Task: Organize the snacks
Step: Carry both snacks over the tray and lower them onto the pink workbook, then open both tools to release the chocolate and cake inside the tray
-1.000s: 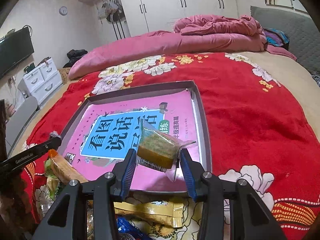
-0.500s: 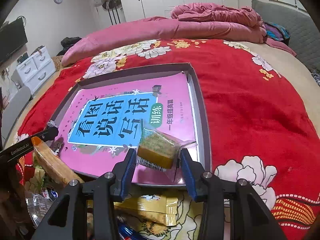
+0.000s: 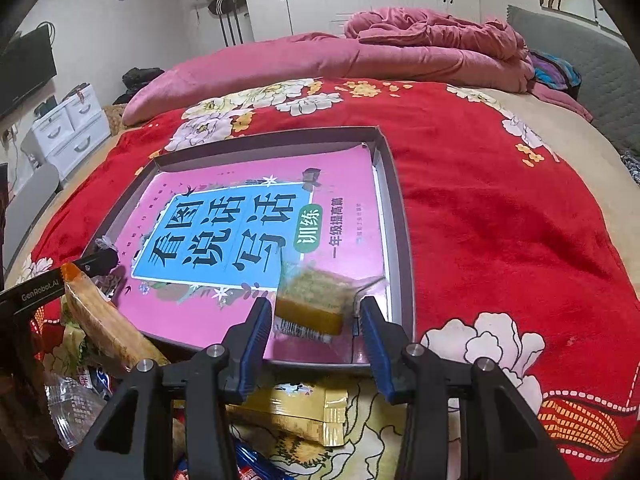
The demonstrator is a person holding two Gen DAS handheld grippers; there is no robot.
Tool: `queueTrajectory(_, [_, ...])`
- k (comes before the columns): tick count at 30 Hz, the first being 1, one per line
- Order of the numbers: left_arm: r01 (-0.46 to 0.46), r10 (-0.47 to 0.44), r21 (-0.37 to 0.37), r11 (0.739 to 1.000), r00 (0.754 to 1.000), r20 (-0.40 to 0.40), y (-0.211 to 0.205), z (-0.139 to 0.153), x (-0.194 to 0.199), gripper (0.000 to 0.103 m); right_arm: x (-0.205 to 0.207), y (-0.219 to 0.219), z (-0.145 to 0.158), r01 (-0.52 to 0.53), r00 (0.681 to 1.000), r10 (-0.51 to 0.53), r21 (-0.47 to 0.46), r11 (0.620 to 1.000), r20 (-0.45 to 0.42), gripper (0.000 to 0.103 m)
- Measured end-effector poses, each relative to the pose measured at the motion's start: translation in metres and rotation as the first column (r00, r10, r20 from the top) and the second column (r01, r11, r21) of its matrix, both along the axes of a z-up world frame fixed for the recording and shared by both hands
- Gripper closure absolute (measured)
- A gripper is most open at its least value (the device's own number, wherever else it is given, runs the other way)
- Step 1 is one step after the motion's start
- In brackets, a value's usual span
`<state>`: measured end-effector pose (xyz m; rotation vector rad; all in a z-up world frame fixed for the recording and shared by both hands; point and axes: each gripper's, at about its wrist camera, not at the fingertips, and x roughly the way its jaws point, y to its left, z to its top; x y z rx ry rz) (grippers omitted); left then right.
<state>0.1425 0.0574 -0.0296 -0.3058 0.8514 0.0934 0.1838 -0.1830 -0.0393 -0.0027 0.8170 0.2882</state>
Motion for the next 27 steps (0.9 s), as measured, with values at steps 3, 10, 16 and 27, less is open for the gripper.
queueTrajectory(3, [0.000,0.000,0.000,1.000,1.000,-0.001,0.000,-0.001,0.000,0.067,0.000,0.000,0.000,0.000,1.000,0.000,-0.003,1.000,0.000,0.057])
queueTrajectory(10, [-0.004,0.004,0.003,1.000,1.000,0.011,0.000,0.001,-0.001,0.060,-0.001,-0.004,0.003,0.006,1.000,-0.006,0.013,1.000,0.004,0.051])
queueTrajectory(16, [0.000,0.000,-0.001,1.000,1.000,0.017,0.001,0.002,-0.002,0.058,-0.003,-0.004,0.005,-0.001,1.000,0.001,0.016,1.000,0.020,0.047])
queueTrajectory(27, [-0.005,0.005,-0.016,1.000,0.999,0.045,0.003,0.009,-0.006,0.042,-0.006,-0.008,0.012,0.005,0.998,-0.007,0.039,0.999,0.059,0.039])
